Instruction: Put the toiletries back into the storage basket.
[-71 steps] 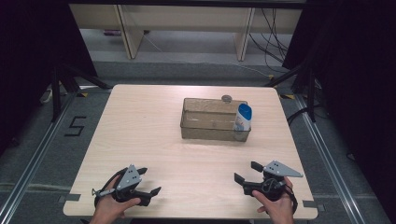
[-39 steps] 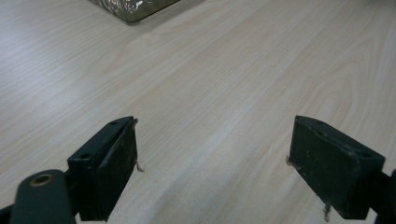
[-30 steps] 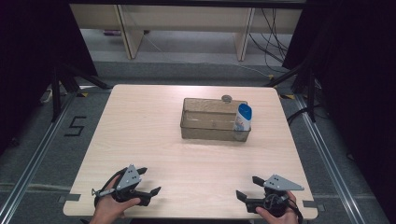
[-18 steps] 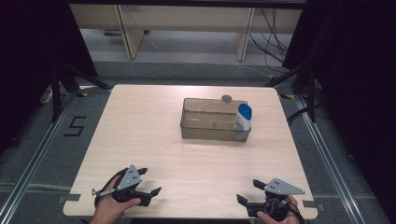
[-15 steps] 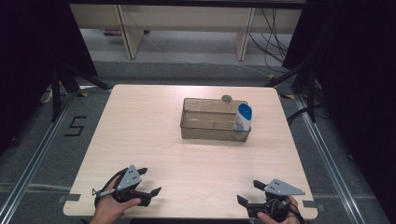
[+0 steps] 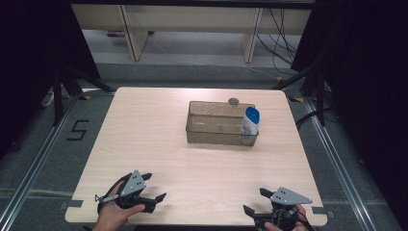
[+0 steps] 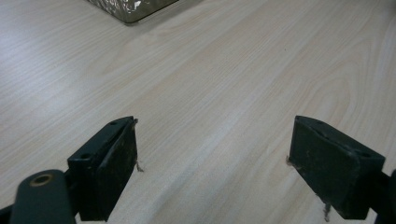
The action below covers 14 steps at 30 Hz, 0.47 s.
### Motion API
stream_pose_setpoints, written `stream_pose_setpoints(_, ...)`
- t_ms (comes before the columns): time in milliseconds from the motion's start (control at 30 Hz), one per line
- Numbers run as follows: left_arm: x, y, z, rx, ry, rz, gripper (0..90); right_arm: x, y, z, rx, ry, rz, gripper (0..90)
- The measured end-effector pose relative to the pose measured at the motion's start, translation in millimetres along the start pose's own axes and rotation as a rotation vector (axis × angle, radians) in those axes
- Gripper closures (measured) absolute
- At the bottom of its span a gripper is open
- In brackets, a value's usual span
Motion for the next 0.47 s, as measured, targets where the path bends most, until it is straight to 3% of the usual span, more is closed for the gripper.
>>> stream_pose_setpoints(33, 0.0, 0.2, 0.1, 0.000, -0.001, 0.003, 15.0, -0.1, 0.7, -0.9, 0.009, 0.023, -0.008, 15.6)
stream_pose_setpoints(67, 0.1, 0.3, 0.6, -0.003, -0.008, 0.008, 15.0, 0.1, 0.8, -0.3, 0.008, 0.016, -0.004, 15.6)
stream_pose_setpoints(100, 0.2, -0.7, 0.5, -0.002, -0.005, -0.002, 15.0, 0.6, 0.9, 2.5, -0.001, -0.022, 0.005, 15.6)
stream_pose_setpoints(233, 0.0, 0.1, 0.1, 0.000, 0.000, 0.001, 15.0, 0.4, 1.1, 2.1, -0.001, -0.005, 0.012, 15.6)
stream_pose_setpoints(267, 0.1, 0.7, 1.5, -0.006, -0.019, 0.017, 15.0, 0.1, 1.1, 1.1, -0.003, 0.013, 0.010, 15.6)
stream_pose_setpoints(300, 0.1, -1.2, -0.5, 0.007, 0.009, -0.012, 15.0, 0.2, 1.0, 1.2, -0.004, 0.013, 0.010, 15.6)
stream_pose_setpoints(333, 0.1, -1.4, -0.8, 0.008, 0.011, -0.015, 15.0, 0.2, 0.8, 1.4, -0.006, 0.016, 0.010, 15.6)
stream_pose_setpoints(467, 0.1, 0.7, 1.5, -0.006, -0.018, 0.017, 15.0, 0.4, 0.1, 1.8, -0.004, 0.018, 0.010, 15.6)
Point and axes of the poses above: each handheld gripper's, and its own axes: y roughly backward along the jaws, x roughly out of its underside, z roughly to its left, the point moved 1 cm from there along -y, roughly forward along the jaws, and after that the axes turned 4 degrees about z, right-handed, at the moved point
